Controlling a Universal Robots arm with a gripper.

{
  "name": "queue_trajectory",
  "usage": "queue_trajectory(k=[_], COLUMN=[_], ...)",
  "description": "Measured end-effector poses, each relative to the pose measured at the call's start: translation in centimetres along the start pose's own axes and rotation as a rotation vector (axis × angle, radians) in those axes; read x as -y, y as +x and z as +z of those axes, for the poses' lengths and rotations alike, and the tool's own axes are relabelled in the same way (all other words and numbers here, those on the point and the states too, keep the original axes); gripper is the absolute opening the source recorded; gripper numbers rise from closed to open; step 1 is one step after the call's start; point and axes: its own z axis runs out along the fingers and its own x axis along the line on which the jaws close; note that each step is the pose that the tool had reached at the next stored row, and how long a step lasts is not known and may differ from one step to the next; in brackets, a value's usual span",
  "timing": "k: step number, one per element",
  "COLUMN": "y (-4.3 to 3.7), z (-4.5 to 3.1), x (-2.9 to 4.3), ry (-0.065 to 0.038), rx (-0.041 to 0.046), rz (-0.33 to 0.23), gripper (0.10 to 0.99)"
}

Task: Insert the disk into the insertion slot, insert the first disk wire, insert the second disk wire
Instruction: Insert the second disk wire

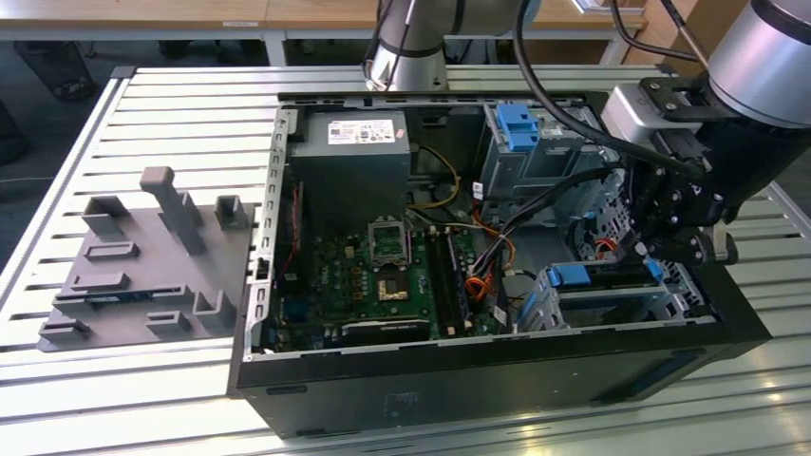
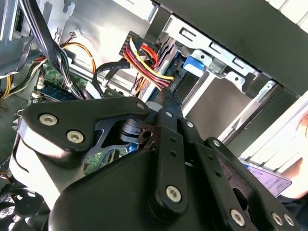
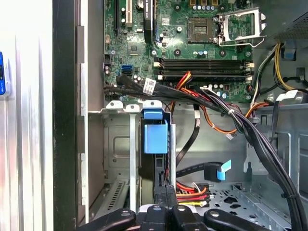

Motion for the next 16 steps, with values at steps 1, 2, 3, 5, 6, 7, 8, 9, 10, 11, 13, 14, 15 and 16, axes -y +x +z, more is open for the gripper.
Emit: queue_trajectory(k=[1,2,3,5,6,7,8,9,10,11,13,14,15,16], y=[0.0,0.0,0.01,0.02,0.03,0.04,0.04,0.05,0.06,0.06,0.06,0.04,0.03,0.02], z=[-0.01,-0.01,-0.01,-0.01,-0.01,-0.01,-0.01,-0.01,-0.02,-0.05,-0.31,-0.53,-0.77,-0.98], x=[-0.1,-0.24,-0.48,-0.87,-1.07,-1.27,-1.46,-1.67,-1.84,-1.96,-2.14,-2.19,-2.24,-2.32], ry=[0.0,0.001,0.002,0.004,0.005,0.005,0.006,0.006,0.006,0.006,0.006,0.006,0.006,0.006], rx=[-0.0001,-0.0002,0.0,0.0001,0.0001,0.0002,0.0003,0.0008,0.0021,0.0042,0.0095,0.011,0.0123,0.0134], rz=[0.0,0.0,0.0,0.0,0.0,0.0,0.0,0.0,0.0,0.0,0.0,0.0,0.0,0.0], gripper=[0.106,0.106,0.106,0.106,0.106,0.106,0.106,0.106,0.106,0.106,0.106,0.106,0.106,0.106])
